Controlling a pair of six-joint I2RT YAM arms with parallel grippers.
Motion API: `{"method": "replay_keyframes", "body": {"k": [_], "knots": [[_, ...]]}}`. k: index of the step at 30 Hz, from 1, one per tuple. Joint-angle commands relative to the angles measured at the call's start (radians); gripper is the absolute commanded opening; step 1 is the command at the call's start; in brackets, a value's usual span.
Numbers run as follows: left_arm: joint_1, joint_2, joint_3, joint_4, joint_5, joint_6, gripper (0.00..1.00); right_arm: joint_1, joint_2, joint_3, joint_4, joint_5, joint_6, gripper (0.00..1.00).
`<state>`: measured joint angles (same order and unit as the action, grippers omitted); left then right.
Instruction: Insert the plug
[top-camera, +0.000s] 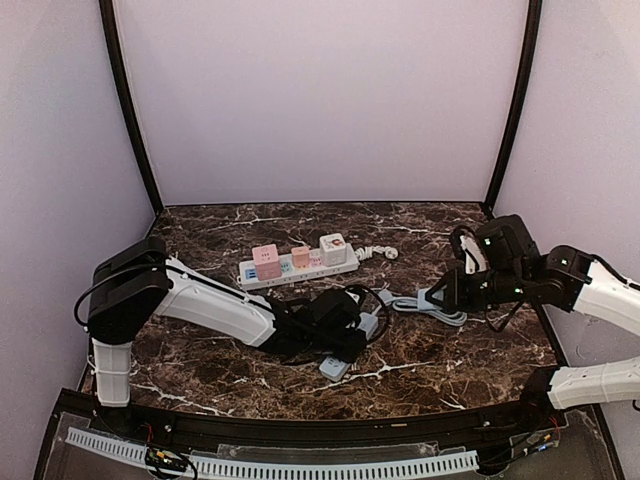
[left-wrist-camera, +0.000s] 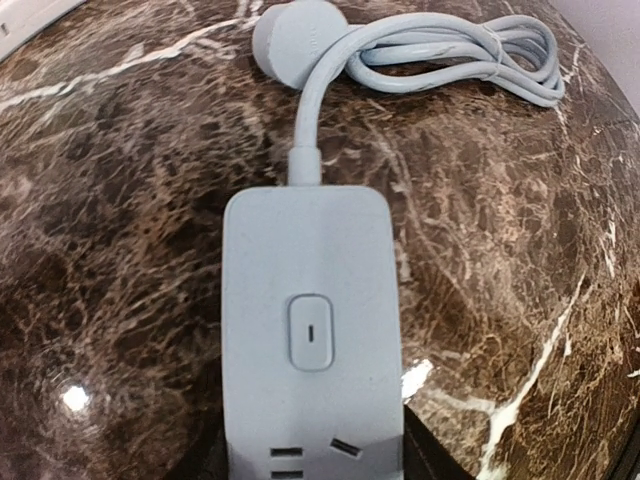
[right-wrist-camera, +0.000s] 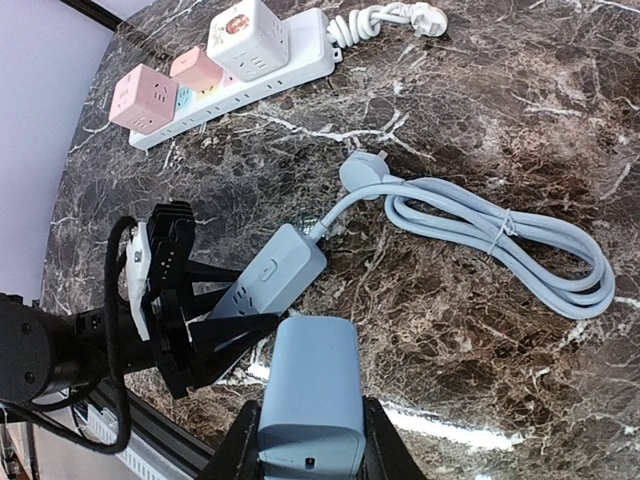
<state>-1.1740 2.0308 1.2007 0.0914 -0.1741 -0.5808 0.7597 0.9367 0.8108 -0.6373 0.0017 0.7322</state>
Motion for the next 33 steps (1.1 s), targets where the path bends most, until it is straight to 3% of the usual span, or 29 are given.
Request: {"method": "replay_keyframes", "body": {"k": [1,4,6,12,23,28,33], "knots": [[-0.032,0.03,0.025,0.065,0.044,-0.03,0.57,-0.005,-0.003,0.018,-0.02,0.029,0.01,0.0],[-0.045,0.031,0.04,0.075,0.067,-0.006,0.76,-0.005,0.016,0.034,-0.034,0.03,0.013,0.0],[-0.055,0.027,0.047,0.089,0.085,0.007,0.81,-0.005,0.029,0.046,-0.039,0.028,0.016,0.0],[-0.062,-0.092,-0.064,0.213,0.102,0.044,0.82,-0.005,0.078,0.088,-0.063,0.005,0.032,0.0],[0.009,-0.519,-0.402,0.332,-0.263,0.231,0.91,0.002,0.195,0.126,-0.018,-0.137,0.105,0.0],[0.126,-0.64,-0.556,0.372,-0.294,0.281,0.93,0.042,0.285,0.135,0.065,-0.178,0.159,0.0],[0.148,-0.766,-0.647,0.396,-0.402,0.37,0.96,0.112,0.421,0.197,0.069,-0.152,0.241,0.0]]}}
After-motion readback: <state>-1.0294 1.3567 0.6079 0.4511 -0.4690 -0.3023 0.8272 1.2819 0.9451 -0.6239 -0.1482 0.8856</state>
